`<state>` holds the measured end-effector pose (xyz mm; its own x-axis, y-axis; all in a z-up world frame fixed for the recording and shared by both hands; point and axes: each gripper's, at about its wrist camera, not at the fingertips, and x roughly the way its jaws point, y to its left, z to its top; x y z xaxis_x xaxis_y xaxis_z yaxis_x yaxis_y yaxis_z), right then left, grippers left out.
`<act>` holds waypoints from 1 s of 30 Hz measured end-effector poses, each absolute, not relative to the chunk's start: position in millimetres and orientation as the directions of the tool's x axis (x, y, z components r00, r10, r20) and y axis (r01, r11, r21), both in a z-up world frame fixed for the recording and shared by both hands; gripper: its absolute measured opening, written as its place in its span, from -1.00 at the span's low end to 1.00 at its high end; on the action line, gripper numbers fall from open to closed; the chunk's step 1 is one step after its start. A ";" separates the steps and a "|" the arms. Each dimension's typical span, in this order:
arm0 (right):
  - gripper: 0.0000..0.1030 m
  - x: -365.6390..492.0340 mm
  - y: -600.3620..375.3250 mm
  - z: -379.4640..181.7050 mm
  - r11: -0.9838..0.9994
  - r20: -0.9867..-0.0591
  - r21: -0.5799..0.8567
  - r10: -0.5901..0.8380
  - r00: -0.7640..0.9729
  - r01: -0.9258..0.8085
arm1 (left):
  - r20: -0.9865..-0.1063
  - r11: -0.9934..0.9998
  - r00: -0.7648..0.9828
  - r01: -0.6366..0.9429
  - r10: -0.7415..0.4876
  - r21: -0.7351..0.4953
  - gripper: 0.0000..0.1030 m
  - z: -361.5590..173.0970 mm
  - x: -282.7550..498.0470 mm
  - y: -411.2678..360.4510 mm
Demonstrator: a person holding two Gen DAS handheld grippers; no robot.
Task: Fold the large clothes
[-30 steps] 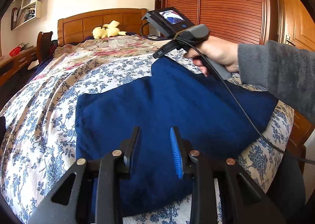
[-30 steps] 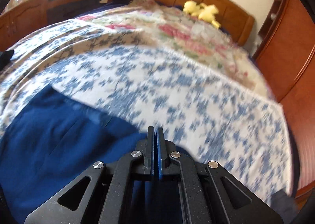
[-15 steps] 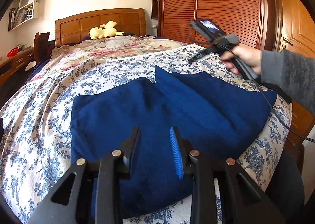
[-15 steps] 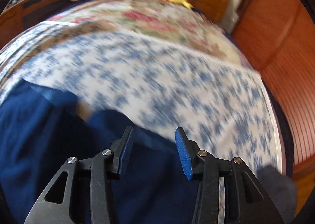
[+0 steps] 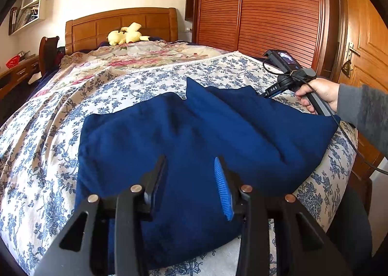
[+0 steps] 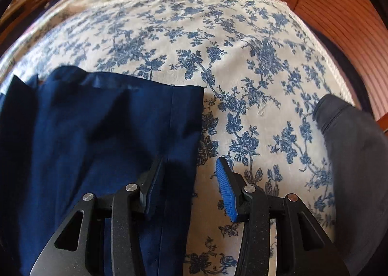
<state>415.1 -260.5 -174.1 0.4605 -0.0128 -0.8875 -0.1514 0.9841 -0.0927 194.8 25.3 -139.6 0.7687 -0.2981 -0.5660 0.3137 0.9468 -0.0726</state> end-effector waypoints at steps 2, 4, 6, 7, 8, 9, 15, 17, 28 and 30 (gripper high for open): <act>-1.00 412.1 -259.9 -174.3 0.981 -0.892 -0.050 0.041 0.450 -0.189 | -0.568 0.946 0.767 0.315 -0.298 -0.071 -0.27 -140.5 195.1 25.0; -1.00 407.6 -252.5 -177.0 0.967 -0.899 -0.102 0.011 0.439 -0.233 | -0.572 0.948 0.766 0.312 -0.292 -0.067 -0.27 -140.8 195.6 24.4; -1.00 402.4 -251.2 -170.5 0.951 -0.862 -0.228 -0.098 0.498 -0.208 | -0.571 0.948 0.767 0.311 -0.293 -0.068 -0.27 -140.1 194.4 24.3; -1.00 401.7 -257.0 -162.9 0.958 -0.844 -0.234 -0.114 0.525 -0.168 | -0.571 0.948 0.768 0.311 -0.291 -0.066 -0.27 -139.8 193.7 24.0; -1.00 401.2 -263.3 -156.9 0.966 -0.836 -0.219 -0.111 0.537 -0.141 | -0.570 0.948 0.768 0.311 -0.291 -0.065 -0.27 -139.8 192.9 23.9; -1.00 400.2 -268.1 -151.4 0.971 -0.834 -0.203 -0.104 0.542 -0.127 | -0.569 0.948 0.769 0.312 -0.292 -0.065 -0.27 -139.3 192.0 23.7; -0.56 377.0 -284.1 -125.0 0.980 -0.819 -0.174 -0.090 0.566 -0.096 | -0.566 0.947 0.770 0.315 -0.293 -0.061 -0.26 -137.6 185.9 19.3; -0.12 355.9 -285.3 -117.3 0.982 -0.805 -0.152 -0.056 0.590 -0.114 | -0.565 0.945 0.769 0.321 -0.300 -0.066 -0.25 -137.4 184.2 16.8; 0.06 255.2 -270.8 -111.6 0.972 -0.806 -0.059 0.087 0.585 -0.226 | -0.587 0.935 0.745 0.350 -0.317 -0.062 -0.24 -149.7 183.1 -8.3; 0.06 240.3 -268.3 -110.9 0.969 -0.801 -0.041 0.114 0.587 -0.244 | -0.591 0.932 0.739 0.356 -0.324 -0.065 -0.24 -150.5 183.5 -11.5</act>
<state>240.3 -268.3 -110.9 0.5870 0.1141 -0.8015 -0.2439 0.9690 -0.0407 183.5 -11.5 -150.5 0.7388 -0.3238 -0.5910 0.3562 0.9321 -0.0655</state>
